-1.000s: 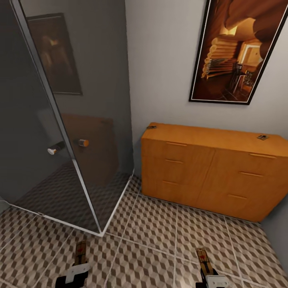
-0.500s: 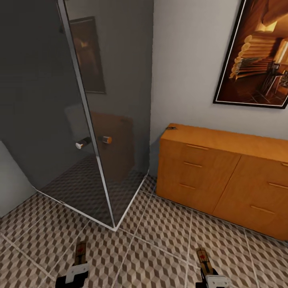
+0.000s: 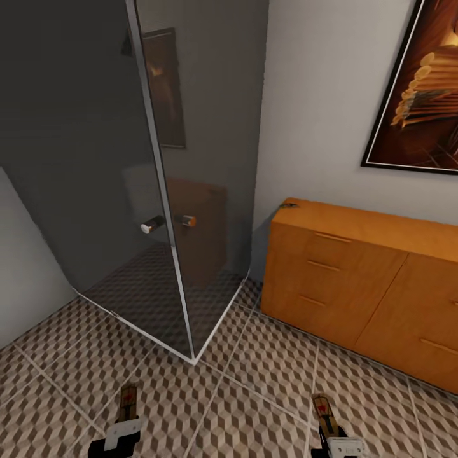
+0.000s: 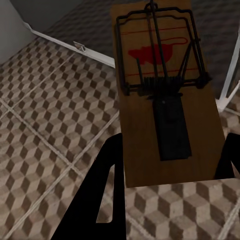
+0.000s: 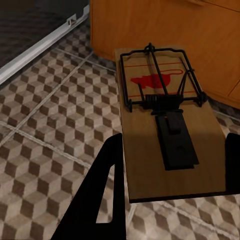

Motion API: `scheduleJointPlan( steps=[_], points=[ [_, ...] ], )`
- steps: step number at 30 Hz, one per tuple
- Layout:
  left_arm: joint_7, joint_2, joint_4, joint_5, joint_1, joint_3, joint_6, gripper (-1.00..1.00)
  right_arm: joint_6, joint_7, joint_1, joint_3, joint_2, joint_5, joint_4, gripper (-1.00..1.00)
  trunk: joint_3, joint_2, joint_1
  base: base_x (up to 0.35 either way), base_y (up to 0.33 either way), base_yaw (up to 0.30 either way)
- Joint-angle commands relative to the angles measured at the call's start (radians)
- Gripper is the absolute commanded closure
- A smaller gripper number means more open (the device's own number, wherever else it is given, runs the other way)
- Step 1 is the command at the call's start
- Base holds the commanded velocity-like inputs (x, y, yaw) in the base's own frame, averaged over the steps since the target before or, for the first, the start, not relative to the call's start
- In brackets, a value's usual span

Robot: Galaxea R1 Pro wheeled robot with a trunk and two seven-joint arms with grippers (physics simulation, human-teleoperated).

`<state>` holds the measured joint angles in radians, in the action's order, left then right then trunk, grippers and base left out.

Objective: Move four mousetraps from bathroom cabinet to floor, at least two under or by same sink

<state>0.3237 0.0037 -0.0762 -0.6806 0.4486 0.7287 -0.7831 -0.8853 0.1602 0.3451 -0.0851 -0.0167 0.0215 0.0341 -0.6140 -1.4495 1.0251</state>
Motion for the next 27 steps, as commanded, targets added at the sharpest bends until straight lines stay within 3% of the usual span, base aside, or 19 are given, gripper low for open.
scheduleJointPlan(
  steps=[1, 27],
  points=[
    [0.011, -0.001, -0.002, 0.007, 0.001, 0.006, -0.001, 1.0, -0.001, 0.009, 0.0, -0.008, 0.0, 0.001, 0.0, 1.0, -0.001, 0.0, 0.0, 0.0, 0.0, 0.183],
    [0.011, -0.016, -0.002, 0.007, 0.001, 0.006, -0.001, 1.0, 0.001, 0.01, 0.001, -0.007, 0.0, 0.0, 0.0, 1.0, -0.001, 0.0, 0.0, 0.0, 0.0, 0.276]
  ],
)
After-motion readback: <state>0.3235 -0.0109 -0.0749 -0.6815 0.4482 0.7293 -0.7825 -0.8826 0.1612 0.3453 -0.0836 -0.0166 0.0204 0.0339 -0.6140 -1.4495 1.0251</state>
